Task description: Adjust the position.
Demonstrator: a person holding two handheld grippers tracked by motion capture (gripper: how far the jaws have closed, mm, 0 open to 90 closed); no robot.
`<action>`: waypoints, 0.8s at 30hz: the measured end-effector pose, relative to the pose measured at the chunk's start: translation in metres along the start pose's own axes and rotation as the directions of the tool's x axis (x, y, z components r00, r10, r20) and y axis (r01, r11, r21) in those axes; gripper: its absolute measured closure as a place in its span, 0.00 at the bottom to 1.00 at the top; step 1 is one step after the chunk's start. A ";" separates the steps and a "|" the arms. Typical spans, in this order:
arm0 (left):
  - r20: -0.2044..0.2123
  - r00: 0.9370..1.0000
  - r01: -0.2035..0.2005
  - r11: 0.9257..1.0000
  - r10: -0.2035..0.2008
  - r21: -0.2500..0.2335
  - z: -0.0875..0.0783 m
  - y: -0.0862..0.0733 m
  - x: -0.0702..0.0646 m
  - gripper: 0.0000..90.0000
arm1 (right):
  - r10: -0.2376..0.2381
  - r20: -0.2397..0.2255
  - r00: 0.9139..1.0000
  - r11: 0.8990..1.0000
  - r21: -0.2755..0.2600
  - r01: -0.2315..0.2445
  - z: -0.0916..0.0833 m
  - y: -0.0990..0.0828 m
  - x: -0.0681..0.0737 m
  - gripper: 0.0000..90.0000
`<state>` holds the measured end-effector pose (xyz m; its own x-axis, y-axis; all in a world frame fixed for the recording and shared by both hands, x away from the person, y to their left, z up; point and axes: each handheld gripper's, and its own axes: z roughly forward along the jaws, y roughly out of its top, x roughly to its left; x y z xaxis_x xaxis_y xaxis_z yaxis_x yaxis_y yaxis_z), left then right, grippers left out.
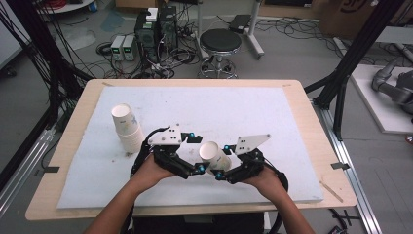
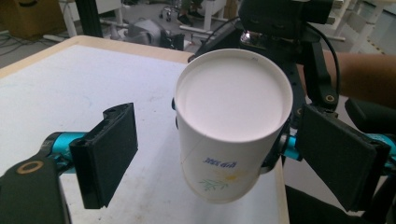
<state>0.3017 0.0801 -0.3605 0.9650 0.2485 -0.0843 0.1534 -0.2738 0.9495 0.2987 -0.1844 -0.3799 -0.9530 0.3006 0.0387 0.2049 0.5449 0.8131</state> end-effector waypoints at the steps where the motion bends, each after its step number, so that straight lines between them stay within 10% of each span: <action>1: 0.002 1.000 -0.004 1.000 0.004 0.012 -0.001 0.001 0.000 0.15 | -0.010 -0.001 1.000 1.000 0.020 0.010 0.000 0.002 0.000 0.32; 13: 0.048 0.999 -0.030 0.993 0.024 0.111 0.004 0.005 0.001 0.15 | -0.139 -0.019 0.990 0.968 0.207 0.140 0.006 0.024 0.004 0.32; 24: 0.067 0.998 -0.031 0.984 0.019 0.173 0.009 0.005 0.002 0.18 | -0.213 -0.037 0.976 0.916 0.341 0.212 0.009 0.039 0.007 0.32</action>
<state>0.3067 0.0707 -0.3593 0.9798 0.1806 -0.0859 0.1583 -0.4381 0.8849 0.3019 -0.1540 -0.3537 -0.9824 0.1486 -0.1135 0.0615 0.8298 0.5547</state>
